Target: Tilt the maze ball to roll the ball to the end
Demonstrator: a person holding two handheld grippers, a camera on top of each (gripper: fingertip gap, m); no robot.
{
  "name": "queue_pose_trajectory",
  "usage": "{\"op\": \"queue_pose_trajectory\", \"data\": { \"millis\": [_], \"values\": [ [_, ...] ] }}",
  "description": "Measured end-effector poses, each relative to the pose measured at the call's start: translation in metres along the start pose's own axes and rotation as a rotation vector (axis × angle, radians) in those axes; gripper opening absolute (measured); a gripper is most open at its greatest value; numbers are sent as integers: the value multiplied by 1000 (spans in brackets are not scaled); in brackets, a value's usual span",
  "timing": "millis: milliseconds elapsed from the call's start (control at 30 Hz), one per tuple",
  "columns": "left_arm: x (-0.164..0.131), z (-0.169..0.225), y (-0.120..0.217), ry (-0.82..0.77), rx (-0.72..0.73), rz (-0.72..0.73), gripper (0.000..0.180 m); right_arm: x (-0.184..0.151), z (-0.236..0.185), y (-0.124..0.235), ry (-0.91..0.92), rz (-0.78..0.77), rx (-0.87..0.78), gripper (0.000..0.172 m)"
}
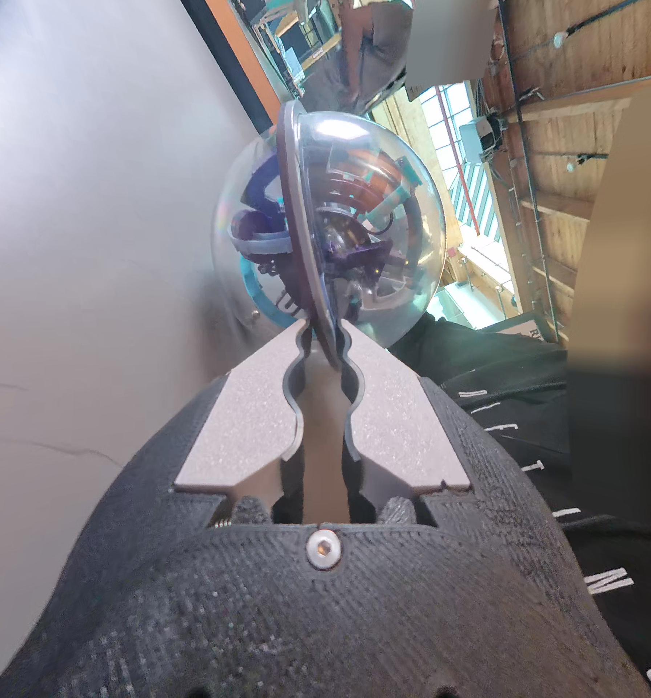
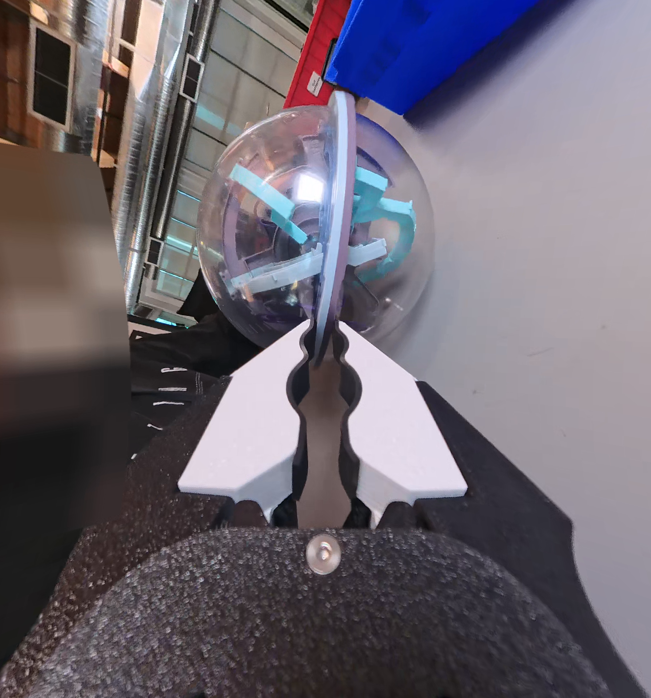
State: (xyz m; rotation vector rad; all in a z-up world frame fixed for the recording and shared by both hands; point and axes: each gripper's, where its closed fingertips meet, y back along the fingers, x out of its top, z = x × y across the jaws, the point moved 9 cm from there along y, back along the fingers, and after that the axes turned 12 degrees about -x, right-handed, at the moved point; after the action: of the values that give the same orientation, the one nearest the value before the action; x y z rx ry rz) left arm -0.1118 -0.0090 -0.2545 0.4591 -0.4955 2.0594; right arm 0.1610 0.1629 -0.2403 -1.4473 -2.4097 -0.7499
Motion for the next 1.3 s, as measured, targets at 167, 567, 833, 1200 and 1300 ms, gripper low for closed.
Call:
{"op": "queue_pose_trajectory", "data": {
  "millis": [167,567,833,1200,1300],
  "values": [
    [3,-4,2,24,-15,46,9,1,-1,-2,-21,10,-7,6],
    [5,-7,6,56,-22,72,8,2,-2,-5,-40,34,-2,6],
    [7,-5,7,26,-26,79,9,5,-7,-5,11,60,-9,6],
    [4,9,0,-106,-34,23,8,18,-20,3,138,101,10,6],
    [1,13,-5,-146,-18,-10,9,22,-20,6,144,105,20,5]
  ]
}}
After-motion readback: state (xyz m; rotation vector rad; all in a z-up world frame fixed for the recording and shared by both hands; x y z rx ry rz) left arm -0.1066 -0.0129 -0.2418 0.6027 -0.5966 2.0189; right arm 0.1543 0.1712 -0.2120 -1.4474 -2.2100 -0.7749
